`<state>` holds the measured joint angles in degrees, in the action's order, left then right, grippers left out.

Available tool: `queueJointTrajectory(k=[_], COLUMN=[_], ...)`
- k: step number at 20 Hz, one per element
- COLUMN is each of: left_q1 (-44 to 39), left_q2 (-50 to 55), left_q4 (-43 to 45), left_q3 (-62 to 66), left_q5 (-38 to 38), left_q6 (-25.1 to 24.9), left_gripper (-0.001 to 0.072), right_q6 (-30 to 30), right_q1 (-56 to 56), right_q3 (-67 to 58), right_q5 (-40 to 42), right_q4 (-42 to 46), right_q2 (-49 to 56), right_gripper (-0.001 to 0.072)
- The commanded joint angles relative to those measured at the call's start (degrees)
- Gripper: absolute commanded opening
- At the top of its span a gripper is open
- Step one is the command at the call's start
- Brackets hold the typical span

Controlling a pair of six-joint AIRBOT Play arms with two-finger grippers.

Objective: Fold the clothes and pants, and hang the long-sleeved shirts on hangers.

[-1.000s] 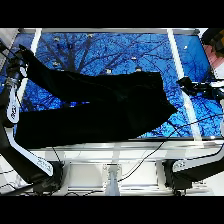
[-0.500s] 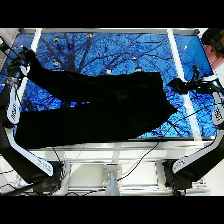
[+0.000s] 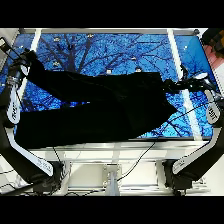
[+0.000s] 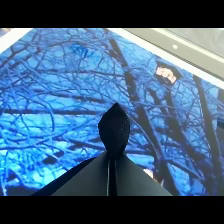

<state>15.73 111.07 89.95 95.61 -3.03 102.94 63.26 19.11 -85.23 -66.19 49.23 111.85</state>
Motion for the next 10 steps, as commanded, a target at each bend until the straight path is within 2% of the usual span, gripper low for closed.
queueJointTrajectory(k=[1,2,4,5,7,10], left_q1=[-0.4,-0.4,-0.7,-1.1,-1.8,-2.2], left_q2=[0.0,0.0,0.0,0.0,0.0,0.0], left_q4=[0.1,0.0,0.1,0.1,0.1,0.1], left_q3=[0.0,0.0,0.0,0.0,0.0,0.0], left_q5=[-0.6,-0.8,-1.4,-1.4,-1.1,-0.5], left_q6=[0.0,0.0,-0.8,-3.1,-6.5,-6.8], left_gripper=[0.0013,0.0012,0.0012,0.0012,0.0012,0.0012], right_q6=[-0.7,-2.2,-2.4,-2.2,-2.0,-0.5], right_q1=[-2.6,-3.3,-3.9,-3.8,-3.5,-2.7], right_q3=[-0.1,-0.1,-0.5,-1.4,-3.9,-8.2], right_q5=[0.0,1.0,4.9,6.2,7.2,7.4], right_q4=[4.5,4.9,4.8,4.8,4.9,5.5], right_q2=[0.1,0.0,-0.2,-0.2,-0.2,-0.4], right_gripper=[0.0421,0.0329,0.0071,0.0019,0.0019,0.0019])
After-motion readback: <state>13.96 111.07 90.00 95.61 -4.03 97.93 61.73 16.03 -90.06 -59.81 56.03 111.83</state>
